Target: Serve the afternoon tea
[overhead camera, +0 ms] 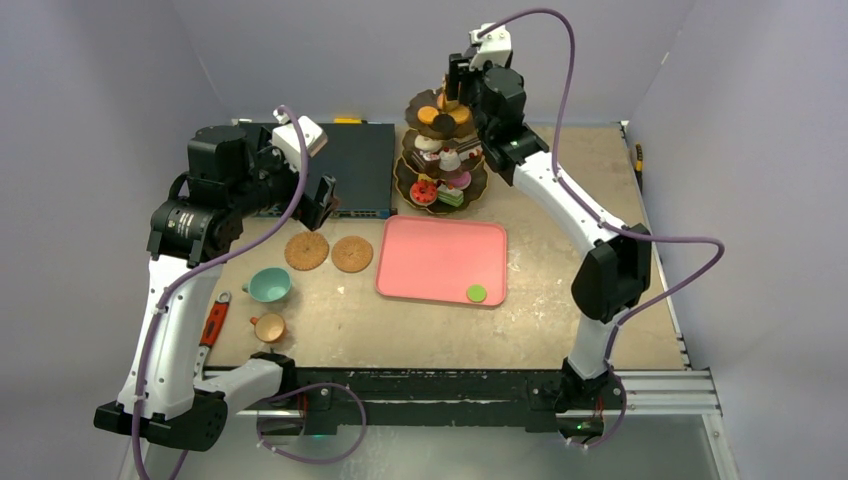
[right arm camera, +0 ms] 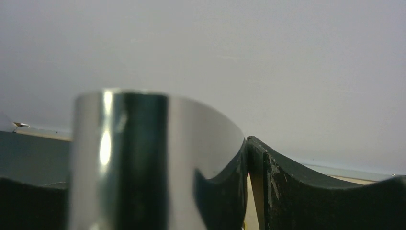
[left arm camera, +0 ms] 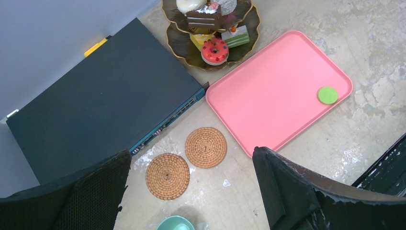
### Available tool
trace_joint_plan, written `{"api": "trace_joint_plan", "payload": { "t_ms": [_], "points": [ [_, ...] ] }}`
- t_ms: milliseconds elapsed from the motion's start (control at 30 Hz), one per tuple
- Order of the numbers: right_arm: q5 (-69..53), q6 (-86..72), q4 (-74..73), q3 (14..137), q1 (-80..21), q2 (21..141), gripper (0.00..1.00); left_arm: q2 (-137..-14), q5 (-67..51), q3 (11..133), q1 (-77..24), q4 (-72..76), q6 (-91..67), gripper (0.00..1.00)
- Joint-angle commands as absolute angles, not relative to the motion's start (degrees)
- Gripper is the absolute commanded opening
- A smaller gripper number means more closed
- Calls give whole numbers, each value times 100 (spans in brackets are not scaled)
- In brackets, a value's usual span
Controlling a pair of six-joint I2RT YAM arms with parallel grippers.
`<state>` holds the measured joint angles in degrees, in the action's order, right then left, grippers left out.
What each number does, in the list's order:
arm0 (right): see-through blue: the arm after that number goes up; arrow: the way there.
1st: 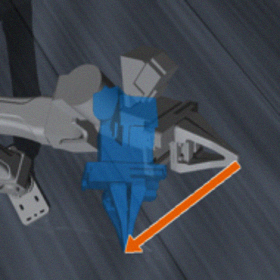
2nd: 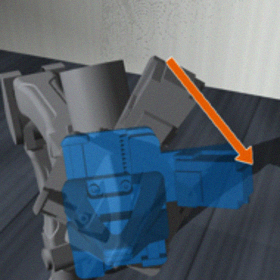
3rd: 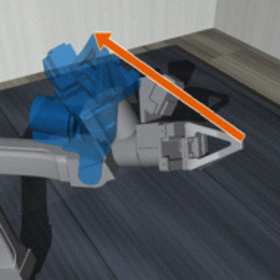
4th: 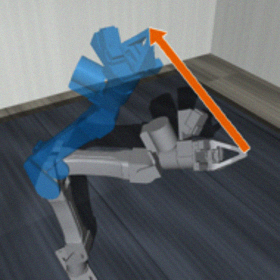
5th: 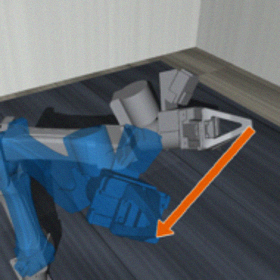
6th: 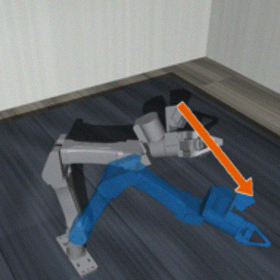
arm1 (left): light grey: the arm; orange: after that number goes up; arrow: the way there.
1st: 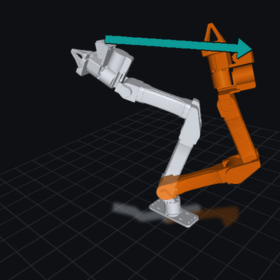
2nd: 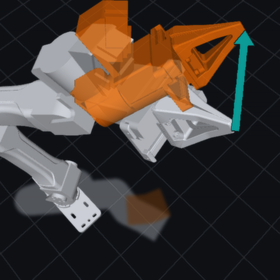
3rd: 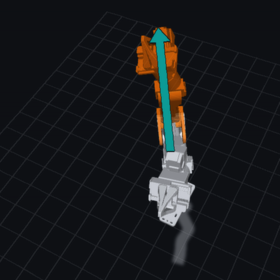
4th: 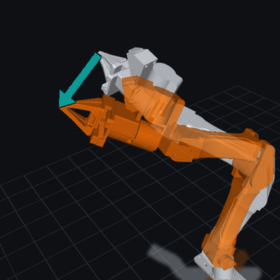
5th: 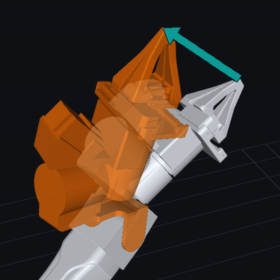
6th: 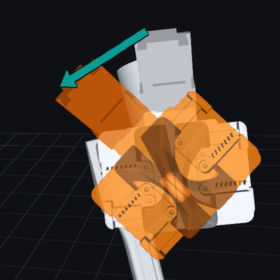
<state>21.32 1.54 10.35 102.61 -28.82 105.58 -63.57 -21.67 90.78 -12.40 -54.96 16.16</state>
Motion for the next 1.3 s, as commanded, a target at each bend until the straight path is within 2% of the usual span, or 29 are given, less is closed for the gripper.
{"api": "trace_joint_plan", "payload": {
  "t_ms": [0, 433, 633, 833, 1000, 1267],
  "points": [
    [2012, 114, 1309, 10295, -2856, 10132, 66, -6284, -2145, 9079, -1220, -5388, 1713, 99],
    [2321, -85, 1541, 8550, -2857, 8153, 49, -6275, -2162, 9035, -1221, -5353, 1748, 99],
    [2055, -806, 792, 7756, -2858, 7195, 49, -6284, -2142, 9060, -1219, -5387, 1777, 99],
    [1301, -2739, -674, 6958, -2860, 6463, 52, -6310, -2142, 9039, -1213, -5370, 1805, 99],
    [786, -4261, -1739, 6317, -2857, 6388, 47, -6264, -2166, 9001, -1214, -5333, 1797, 99],
    [62, -5268, -1706, 5385, -2857, 7283, 47, -6215, -2194, 9008, -1220, -5314, 1771, 99]
  ]
}}
